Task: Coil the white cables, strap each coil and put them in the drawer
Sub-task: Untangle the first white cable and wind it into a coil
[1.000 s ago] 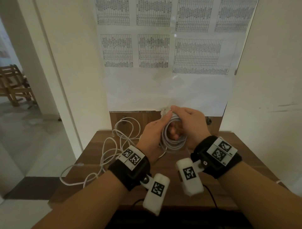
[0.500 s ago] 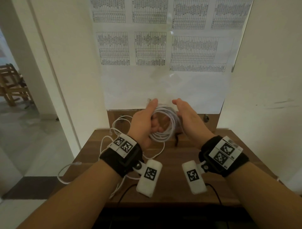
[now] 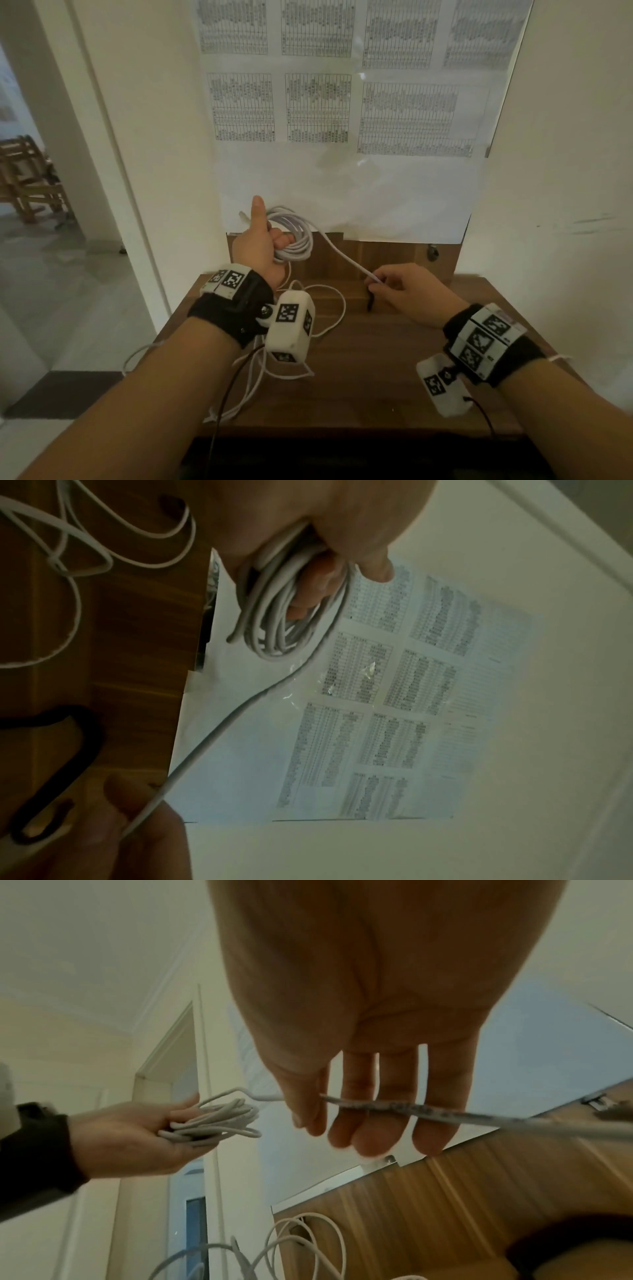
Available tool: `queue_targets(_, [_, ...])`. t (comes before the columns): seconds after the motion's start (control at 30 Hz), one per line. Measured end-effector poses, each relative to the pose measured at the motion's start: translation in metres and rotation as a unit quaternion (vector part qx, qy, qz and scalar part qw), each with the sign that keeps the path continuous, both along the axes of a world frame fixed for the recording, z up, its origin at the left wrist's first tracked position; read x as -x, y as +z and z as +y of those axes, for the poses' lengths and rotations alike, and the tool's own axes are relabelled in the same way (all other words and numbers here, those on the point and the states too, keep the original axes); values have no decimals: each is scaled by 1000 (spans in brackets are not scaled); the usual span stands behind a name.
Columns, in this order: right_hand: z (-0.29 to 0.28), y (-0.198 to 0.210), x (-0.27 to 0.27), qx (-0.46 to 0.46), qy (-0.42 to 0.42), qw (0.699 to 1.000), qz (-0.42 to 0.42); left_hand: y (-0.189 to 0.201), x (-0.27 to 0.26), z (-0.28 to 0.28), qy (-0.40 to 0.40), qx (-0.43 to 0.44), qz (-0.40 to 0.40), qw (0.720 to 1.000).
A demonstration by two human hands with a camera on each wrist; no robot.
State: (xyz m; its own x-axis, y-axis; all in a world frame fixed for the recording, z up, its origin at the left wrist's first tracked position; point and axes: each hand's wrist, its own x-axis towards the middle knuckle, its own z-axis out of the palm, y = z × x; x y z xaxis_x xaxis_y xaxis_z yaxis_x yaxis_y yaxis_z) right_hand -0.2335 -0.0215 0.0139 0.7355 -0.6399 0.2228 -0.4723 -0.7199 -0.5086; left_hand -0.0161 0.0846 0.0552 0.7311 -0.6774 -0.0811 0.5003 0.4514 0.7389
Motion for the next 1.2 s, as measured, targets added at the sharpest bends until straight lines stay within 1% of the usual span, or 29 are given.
queue_targets(0.07, [5,2,-5,43,13,999,10,-2,0,-1,24,-26,-28,999])
queue_targets(0.17, [16,11,-17,137,33,987,78,-12,8,-6,45,-67,-100,992])
queue_targets(0.23, [21,17,-21,156,52,978,124,-19,14,-9,45,-79,-156,984])
queue_targets(0.3, [24,21,-23,156,70,971,166,-25,19,-10,45,-99,-225,968])
queue_targets(0.37, [27,25,-26,141,89,968,189,-27,24,-6,59,-117,-321,938])
queue_targets(0.4, [29,27,-27,129,101,968,188,-27,25,-5,63,-118,-369,920])
queue_targets(0.43, [32,30,-28,117,112,970,183,-27,27,-4,55,-117,-410,903])
queue_targets(0.5, [39,38,-29,109,131,971,170,-29,29,-7,4,-116,-477,871])
queue_targets(0.57, [44,46,-29,107,143,974,141,-33,32,-10,-40,-136,-533,834])
queue_targets(0.6, [45,51,-29,97,146,978,114,-34,34,-9,-54,-144,-556,817])
queue_targets(0.63, [45,54,-28,78,146,983,75,-35,36,-8,-68,-146,-565,809])
queue_targets(0.67, [42,57,-27,55,141,988,27,-37,36,-8,-86,-142,-552,817])
queue_targets(0.7, [39,59,-27,40,128,991,-22,-38,36,-7,-111,-137,-515,839])
queue_targets(0.77, [29,56,-26,44,80,990,-108,-38,37,-5,-182,-115,-400,891])
queue_targets(0.8, [24,52,-27,52,51,989,-131,-36,38,-4,-222,-98,-344,907])
queue_targets(0.83, [20,49,-27,56,24,989,-135,-34,41,-2,-260,-76,-293,917])
queue_targets(0.9, [19,43,-28,40,-11,994,-102,-27,46,2,-327,-29,-192,925])
queue_targets(0.93, [19,40,-28,8,-5,996,-86,-24,46,3,-356,-10,-155,922])
queue_targets(0.97, [20,38,-29,-40,21,996,-78,-24,45,4,-381,6,-131,915])
queue_targets(1.03, [21,34,-29,-138,95,982,-90,-25,41,4,-417,30,-103,903])
queue_targets(1.07, [20,33,-29,-170,116,973,-107,-26,39,3,-423,36,-92,901])
queue_targets(1.13, [17,34,-26,-203,128,960,-143,-28,37,1,-413,41,-84,906])
queue_targets(1.2, [18,34,-27,-194,128,958,-170,-28,36,1,-384,32,-96,918])
